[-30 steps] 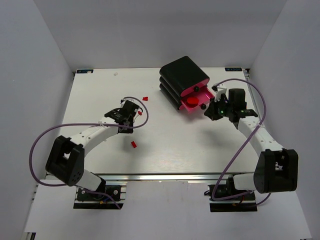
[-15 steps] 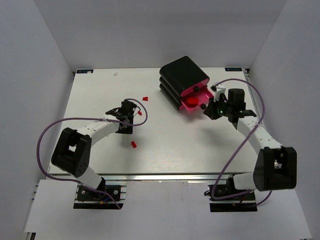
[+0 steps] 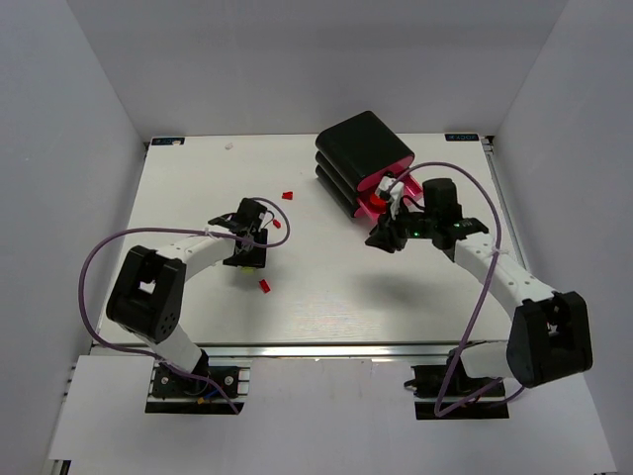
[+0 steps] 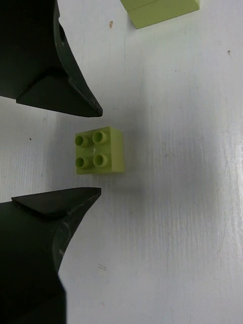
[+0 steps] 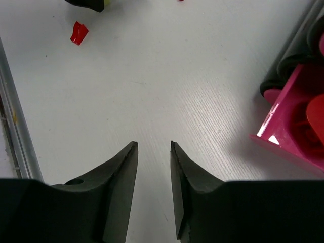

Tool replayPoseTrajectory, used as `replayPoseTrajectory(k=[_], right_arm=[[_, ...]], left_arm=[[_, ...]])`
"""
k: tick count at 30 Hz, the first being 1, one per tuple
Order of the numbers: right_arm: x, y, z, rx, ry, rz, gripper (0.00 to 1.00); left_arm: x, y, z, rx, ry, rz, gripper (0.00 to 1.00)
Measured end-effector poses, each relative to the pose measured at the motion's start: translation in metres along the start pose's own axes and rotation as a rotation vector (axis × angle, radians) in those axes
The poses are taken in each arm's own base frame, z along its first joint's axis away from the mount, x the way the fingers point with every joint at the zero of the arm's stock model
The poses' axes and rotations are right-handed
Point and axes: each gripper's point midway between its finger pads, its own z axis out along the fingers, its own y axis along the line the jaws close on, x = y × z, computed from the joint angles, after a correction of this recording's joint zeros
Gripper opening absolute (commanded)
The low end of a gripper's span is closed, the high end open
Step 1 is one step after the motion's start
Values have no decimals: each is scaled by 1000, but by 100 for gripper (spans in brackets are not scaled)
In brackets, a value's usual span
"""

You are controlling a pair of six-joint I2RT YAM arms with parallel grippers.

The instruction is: Sort the legos into containers by color

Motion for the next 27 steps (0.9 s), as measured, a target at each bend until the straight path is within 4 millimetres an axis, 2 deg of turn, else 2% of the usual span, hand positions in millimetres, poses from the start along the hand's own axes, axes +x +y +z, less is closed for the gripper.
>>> replayPoseTrajectory(k=[3,5,6,8,9,11,12,13,14,16,17,19,23,27], right_arm=[[-5,4,16,-32,31,-21,47],[-13,5,33,-49,54,-43,61],[-19,8,44,-61,67,-57,68],[-30,8,70,-73,93,-76,80],[-34,7,84,-75,108,-77,83],[-39,4,115,-72,146,-78,85],[-42,1,132,-67,160,-73,85],[-42,-3,146,-56,177,-67,85],[-40,-6,163,-49,200,-51,85],[-33,-15,194,-20,239,-24,82],[-29,-18,205,-5,258,-9,80],[-17,-23,225,31,297,26,77],[-5,-32,257,108,342,95,75],[-5,-35,275,151,337,128,67]], left_arm=[[0,-1,-2,10,1,-6,68],[-2,-3,-11,36,-9,-21,65],[-5,-5,-18,55,-26,-35,41],[-19,-10,-45,116,-103,-82,6],[-29,-11,-62,149,-160,-107,0],[-49,-10,-108,230,-320,-154,0],[-54,-8,-130,266,-394,-174,6],[-60,-5,-157,306,-483,-198,28],[-62,-1,-181,342,-563,-220,40],[-62,6,-216,400,-677,-261,61],[-58,9,-226,411,-717,-262,63],[-48,13,-230,423,-747,-275,67],[-22,16,-199,379,-673,-265,68],[-13,18,-188,356,-637,-257,68]])
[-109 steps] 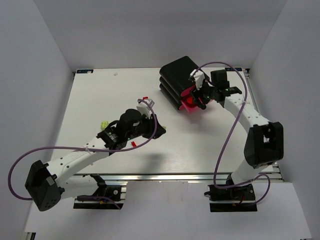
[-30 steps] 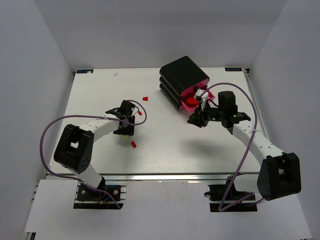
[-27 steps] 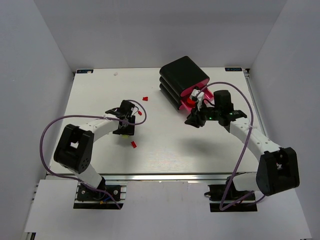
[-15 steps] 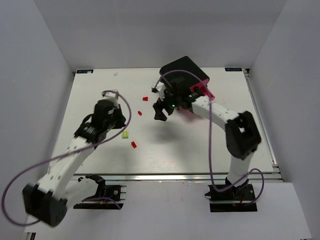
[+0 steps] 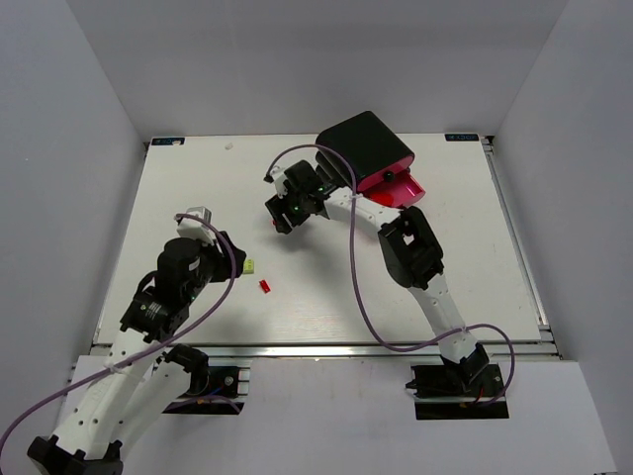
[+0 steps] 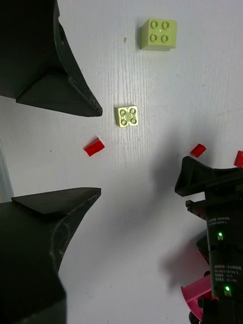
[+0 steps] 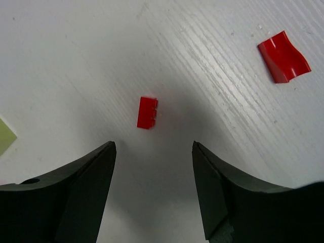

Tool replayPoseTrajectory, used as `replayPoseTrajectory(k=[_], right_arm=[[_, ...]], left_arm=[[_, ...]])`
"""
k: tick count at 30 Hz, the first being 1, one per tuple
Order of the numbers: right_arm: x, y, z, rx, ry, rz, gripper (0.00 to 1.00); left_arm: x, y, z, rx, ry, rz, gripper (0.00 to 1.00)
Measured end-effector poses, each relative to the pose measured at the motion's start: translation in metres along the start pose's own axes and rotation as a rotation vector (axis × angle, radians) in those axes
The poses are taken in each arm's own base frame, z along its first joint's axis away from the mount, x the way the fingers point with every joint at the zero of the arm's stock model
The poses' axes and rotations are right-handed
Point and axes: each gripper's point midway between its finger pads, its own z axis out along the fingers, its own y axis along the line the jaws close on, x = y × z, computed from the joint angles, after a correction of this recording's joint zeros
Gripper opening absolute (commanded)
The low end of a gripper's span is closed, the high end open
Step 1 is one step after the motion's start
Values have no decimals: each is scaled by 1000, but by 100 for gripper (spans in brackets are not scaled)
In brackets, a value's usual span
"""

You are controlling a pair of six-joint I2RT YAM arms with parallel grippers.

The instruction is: Sort the legos into containers by color

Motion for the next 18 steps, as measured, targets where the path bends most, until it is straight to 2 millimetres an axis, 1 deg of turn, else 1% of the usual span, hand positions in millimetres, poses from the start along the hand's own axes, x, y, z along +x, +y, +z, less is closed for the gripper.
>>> replayPoseTrajectory(k=[4,7,9,13,16,17,18], right_arm=[[-7,3,12,13,-13,7,60],[-7,5,20,20,-15,8,56],[-4,5,24,27,-9,13,54],[-8,5,28,43,-25,9,49],[-11,3,31,51,-36,4,40],[-11,2,32,53,-38,2,32],[-12,1,33,54,-43,-3,28]], left_arm=[[-6,-1,-6,9,-38,-5,70],[-13,0,-14,14,-77,-10,70],[-16,-2,-17,23,-95,-11,70],[-18,-3,-19,31,-106,-11,70],[-18,-4,-19,33,-107,-11,70],[-18,-4,-20,34,-107,-11,70],[-18,-4,-20,34,-108,-11,70]])
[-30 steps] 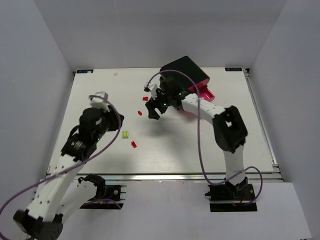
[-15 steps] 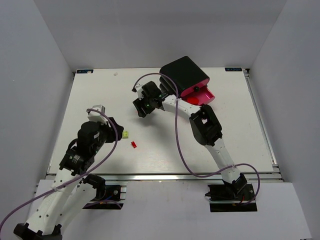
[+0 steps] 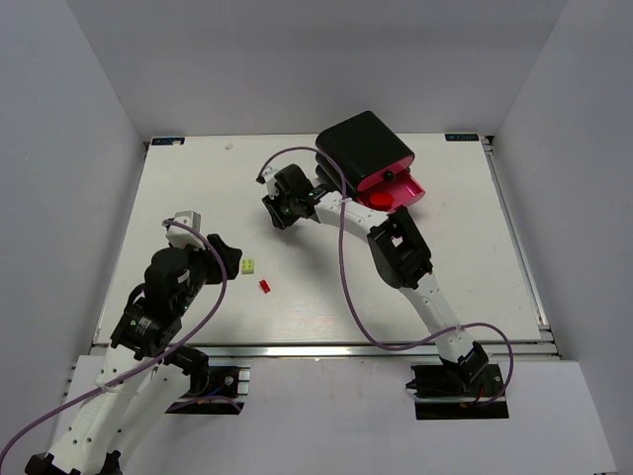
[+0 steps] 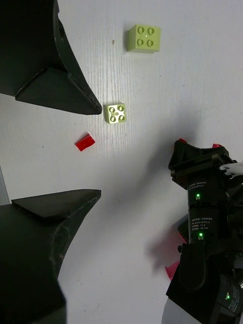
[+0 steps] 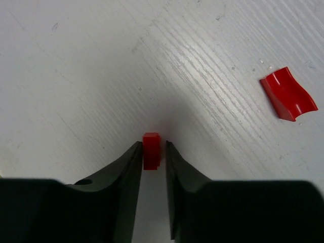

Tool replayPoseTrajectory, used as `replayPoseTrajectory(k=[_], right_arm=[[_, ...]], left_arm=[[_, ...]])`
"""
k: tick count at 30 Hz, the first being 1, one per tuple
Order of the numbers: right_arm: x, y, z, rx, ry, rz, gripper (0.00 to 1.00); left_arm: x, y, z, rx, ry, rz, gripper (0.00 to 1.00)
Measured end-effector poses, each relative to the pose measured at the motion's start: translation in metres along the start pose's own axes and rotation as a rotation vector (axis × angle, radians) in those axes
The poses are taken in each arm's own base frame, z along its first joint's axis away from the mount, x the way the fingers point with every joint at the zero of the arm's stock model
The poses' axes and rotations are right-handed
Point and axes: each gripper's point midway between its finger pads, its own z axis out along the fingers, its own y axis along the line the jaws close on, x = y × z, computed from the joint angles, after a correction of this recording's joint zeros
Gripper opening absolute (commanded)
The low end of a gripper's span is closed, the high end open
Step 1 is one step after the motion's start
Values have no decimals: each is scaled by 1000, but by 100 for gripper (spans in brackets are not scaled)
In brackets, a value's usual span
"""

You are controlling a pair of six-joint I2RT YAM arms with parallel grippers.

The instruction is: Sort the legos into containers by color

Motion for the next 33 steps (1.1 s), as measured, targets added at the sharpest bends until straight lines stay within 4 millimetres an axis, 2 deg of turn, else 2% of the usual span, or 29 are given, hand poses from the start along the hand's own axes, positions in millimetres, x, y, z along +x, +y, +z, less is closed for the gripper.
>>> replayPoseTrajectory(k=[1,2,4,8,10,12,14,16,17,18,19,22,25,27,29,33], right_arm=[[-1,0,1,0,-4,-2,23],[-1,-1,1,2,-5,-4,12],[-1,-1,1,4,-6,-7,1],[-1,-1,2,2,-28,-19,0],[5,2,-6,-12,-19,-24,0],[20,9,-24,-38,6,-31,0],[40,18,-58,-74,38,-33,0],[49,28,-102,-99,36,-45,0],[43,33,-128,-108,8,-56,0],[33,36,-152,-111,-33,-68,0],[19,38,-179,-112,-94,-86,0],[-19,38,-261,-70,-293,-142,0],[-36,19,-319,42,-412,-157,0],[-37,-2,-336,125,-434,-136,0],[-21,-32,-336,211,-404,-90,0],[38,-92,-315,352,-248,33,0]], left_arm=[[0,0,0,0,0,0,70],[0,0,0,0,-1,0,70],[0,0,0,1,-1,0,70],[2,-7,2,40,4,-2,71],[12,-16,6,92,44,-12,69],[28,-25,14,137,112,-42,61],[50,-33,24,169,205,-89,59],[80,-32,32,164,309,-155,59],[97,-29,34,147,359,-186,61],[110,-25,34,130,400,-213,68],[122,-22,33,114,434,-231,69],[138,-17,32,73,490,-281,70],[146,-16,37,50,518,-306,73],[153,-13,40,28,539,-315,73],[160,-8,42,3,553,-322,75],[166,-2,44,-28,551,-329,77]])
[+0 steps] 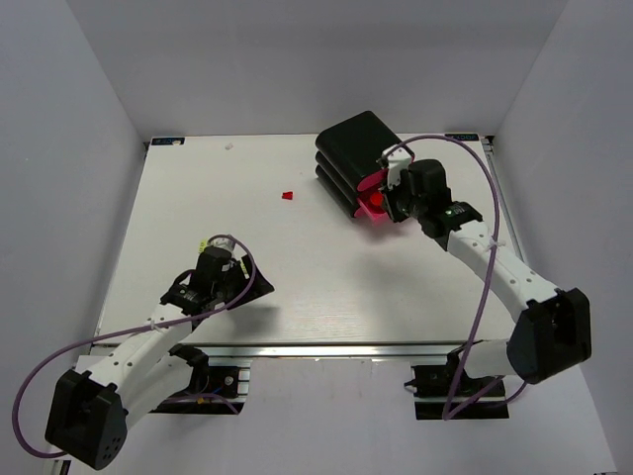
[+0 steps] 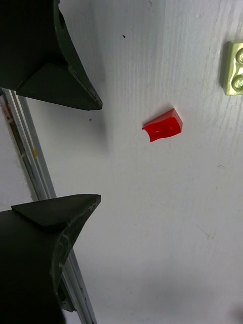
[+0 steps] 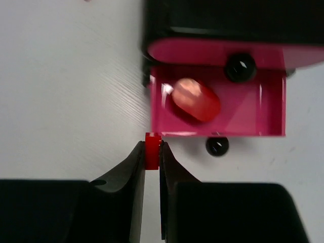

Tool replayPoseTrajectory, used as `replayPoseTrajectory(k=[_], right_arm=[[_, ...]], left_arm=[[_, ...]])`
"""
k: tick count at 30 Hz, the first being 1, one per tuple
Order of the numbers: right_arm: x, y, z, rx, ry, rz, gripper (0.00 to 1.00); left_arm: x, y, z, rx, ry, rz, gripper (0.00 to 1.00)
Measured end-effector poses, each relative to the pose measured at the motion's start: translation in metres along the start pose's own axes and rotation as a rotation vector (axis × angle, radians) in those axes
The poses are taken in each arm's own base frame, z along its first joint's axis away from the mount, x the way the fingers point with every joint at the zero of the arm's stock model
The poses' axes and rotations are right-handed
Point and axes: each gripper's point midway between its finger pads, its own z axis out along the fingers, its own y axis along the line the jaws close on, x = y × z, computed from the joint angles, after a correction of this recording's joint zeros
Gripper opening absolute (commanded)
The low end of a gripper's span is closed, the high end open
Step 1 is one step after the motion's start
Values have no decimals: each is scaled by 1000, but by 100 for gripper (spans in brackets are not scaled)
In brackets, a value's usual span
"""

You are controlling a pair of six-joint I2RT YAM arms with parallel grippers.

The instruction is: Sort the legos into containers by color

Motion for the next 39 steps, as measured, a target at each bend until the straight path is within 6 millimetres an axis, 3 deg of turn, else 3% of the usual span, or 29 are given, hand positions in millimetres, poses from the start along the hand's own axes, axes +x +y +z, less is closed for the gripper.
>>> replayPoseTrajectory(k=[3,7,15,19,24,28,30,32,33,34,35,37,39], right_arm=[[31,-29,11,70,87,47,0],[46,-56,18,126,124,82,0],[33,-97,46,170,119,89,1],[25,-109,66,164,121,91,34],[30,-119,80,163,150,97,49],[37,-122,82,155,163,108,51],[38,-123,82,150,163,113,50],[37,-123,81,142,160,116,38],[38,-123,81,136,162,121,30],[38,-122,79,130,162,126,8],[38,-120,76,120,160,128,0],[39,-109,60,86,135,147,0],[38,-88,31,29,84,155,0]], left_arm=[[-3,-1,2,2,-13,-1,77],[-5,0,2,-3,-23,0,78],[-3,4,4,-14,-23,-1,78],[-2,5,5,-16,-21,-2,79],[-3,5,8,-18,-19,-2,79],[-1,7,12,-32,-5,-3,79],[1,8,15,-37,3,-3,78],[1,9,18,-43,11,-8,76],[2,9,20,-46,13,-11,74],[1,10,21,-51,14,-15,71],[1,10,23,-55,14,-18,69],[0,12,26,-68,14,-25,62],[-1,13,30,-83,16,-33,61]])
